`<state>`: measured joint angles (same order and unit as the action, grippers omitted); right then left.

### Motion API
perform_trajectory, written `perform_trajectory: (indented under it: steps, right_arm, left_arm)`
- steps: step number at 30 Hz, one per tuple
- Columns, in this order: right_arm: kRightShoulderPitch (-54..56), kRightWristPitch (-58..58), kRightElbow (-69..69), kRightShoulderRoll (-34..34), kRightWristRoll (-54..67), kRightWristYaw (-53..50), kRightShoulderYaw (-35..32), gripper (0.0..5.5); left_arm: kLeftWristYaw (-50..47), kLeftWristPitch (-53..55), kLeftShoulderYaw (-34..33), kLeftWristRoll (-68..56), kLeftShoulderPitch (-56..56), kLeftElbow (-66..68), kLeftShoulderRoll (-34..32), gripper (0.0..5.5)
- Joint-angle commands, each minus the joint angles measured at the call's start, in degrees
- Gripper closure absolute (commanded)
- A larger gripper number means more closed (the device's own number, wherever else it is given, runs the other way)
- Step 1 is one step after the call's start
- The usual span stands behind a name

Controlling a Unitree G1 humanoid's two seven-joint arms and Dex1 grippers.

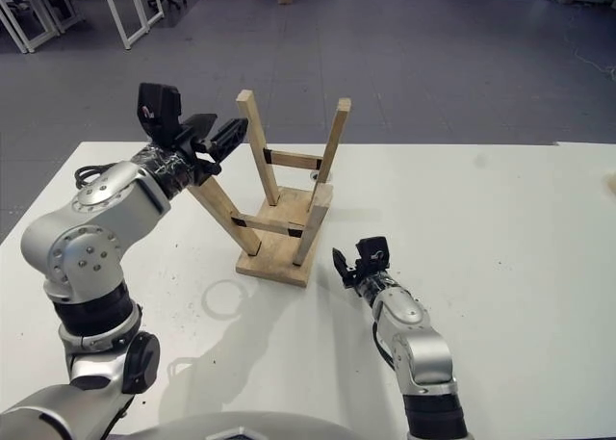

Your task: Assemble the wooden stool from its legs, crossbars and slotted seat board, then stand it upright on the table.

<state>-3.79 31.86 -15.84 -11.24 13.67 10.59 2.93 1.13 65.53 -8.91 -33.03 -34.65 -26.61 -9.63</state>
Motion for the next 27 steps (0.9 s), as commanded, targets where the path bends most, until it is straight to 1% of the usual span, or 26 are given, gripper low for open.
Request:
perform_trajectory:
  steps: [1, 3, 5, 6, 7, 8, 9, 10, 11, 12, 13, 15, 16, 17, 19, 20, 23, 24, 25, 26, 27]
  right_arm:
    - [-0.6, 0.3, -0.3, 0.5, -0.5, 0.0, 0.3, 2.72]
    - [-0.3, 1.0, -0.6, -0.2, -0.7, 0.8, 0.8, 2.72]
    - [1.0, 3.1, -2.0, -2.0, -1.0, 2.3, 2.2, 2.72]
    - [2.1, 5.4, -3.7, -4.5, -1.5, 4.2, 4.2, 2.72]
    - [3.5, 9.1, -6.0, -8.6, -2.1, 7.7, 7.8, 2.72]
    - [5.1, 12.5, -8.1, -12.8, -2.8, 11.3, 11.6, 2.72]
    - [6.8, 15.0, -9.4, -15.4, -3.3, 13.7, 14.5, 2.72]
    - [10.3, 16.5, -8.2, -15.7, -4.0, 16.1, 18.4, 2.72]
    - [14.0, 16.5, -6.3, -14.1, -4.7, 17.5, 21.9, 2.72]
    - [17.3, 16.0, -4.1, -11.2, -5.1, 18.2, 24.5, 2.72]
    - [20.0, 15.2, -2.3, -7.0, -4.5, 18.1, 25.7, 2.72]
    - [23.3, 13.1, 0.6, 0.4, -3.4, 16.2, 25.3, 2.72]
    - [24.4, 12.0, 1.8, 2.9, -3.4, 15.3, 24.5, 2.72]
    - [24.7, 10.5, 2.4, 4.0, -3.8, 14.5, 23.4, 2.72]
    - [23.4, 9.2, 1.9, 2.9, -3.8, 14.5, 20.6, 2.72]
    - [21.5, 9.7, 0.5, 1.0, -2.9, 15.2, 18.4, 2.72]
    - [12.5, 13.4, -6.2, -7.4, 3.0, 21.3, 11.1, 2.72]
    - [9.1, 15.1, -8.7, -10.8, 6.1, 24.7, 9.0, 2.75]
    - [6.1, 16.9, -11.3, -14.7, 9.4, 28.8, 7.8, 2.54]
    - [4.0, 18.8, -13.3, -17.8, 12.5, 32.2, 6.8, 2.45]
    - [2.7, 19.7, -14.8, -20.3, 14.8, 35.0, 6.1, 2.21]
  left_arm:
    - [0.0, 6.3, -4.8, -4.2, -8.5, 1.3, -0.1, 2.44]
    - [-0.9, 11.9, -9.9, -10.1, -16.9, -0.9, 2.1, 2.44]
    - [-2.5, 15.8, -16.3, -15.4, -25.9, -0.2, 3.3, 2.44]
    - [-3.3, 16.3, -19.0, -16.4, -29.6, 1.3, 2.3, 2.44]
    - [-3.7, 16.1, -20.7, -16.1, -31.6, 2.6, 0.2, 2.44]
    - [-4.1, 15.5, -21.7, -15.0, -32.2, 3.7, -2.5, 2.44]
    - [-4.3, 14.9, -22.2, -13.7, -32.0, 4.3, -4.9, 2.44]
    - [-4.6, 13.3, -21.8, -11.2, -30.0, 4.6, -8.3, 2.44]
    - [-5.3, 11.3, -21.2, -8.4, -27.9, 5.1, -10.5, 2.44]
    - [-6.0, 8.9, -19.7, -5.1, -25.4, 5.5, -12.5, 2.44]
    - [-6.5, 7.0, -18.7, -2.7, -22.9, 5.8, -13.4, 2.44]
    - [-6.1, 3.5, -16.1, 0.9, -17.7, 5.5, -14.4, 2.44]
    - [-5.7, 2.2, -15.5, 1.9, -14.9, 4.8, -14.4, 2.44]
    - [-4.4, 1.2, -15.3, 1.8, -11.8, 3.8, -14.1, 2.44]
    - [-0.8, -1.3, -16.0, 0.0, -6.3, 2.1, -13.5, 2.44]
    - [1.5, -2.7, -17.0, -1.3, -4.1, 1.5, -13.3, 2.44]
    - [7.7, -7.5, -20.2, -3.5, 1.2, 1.1, -15.8, 2.44]
    - [9.8, -8.5, -22.5, -5.0, 1.6, 2.2, -17.2, 2.24]
    - [12.6, -9.1, -25.3, -7.7, 1.5, 3.8, -18.7, 2.11]
    - [15.2, -8.9, -27.6, -10.6, 1.2, 5.5, -20.3, 1.97]
    - [17.8, -8.8, -29.3, -13.1, 1.3, 7.1, -21.8, 1.8]
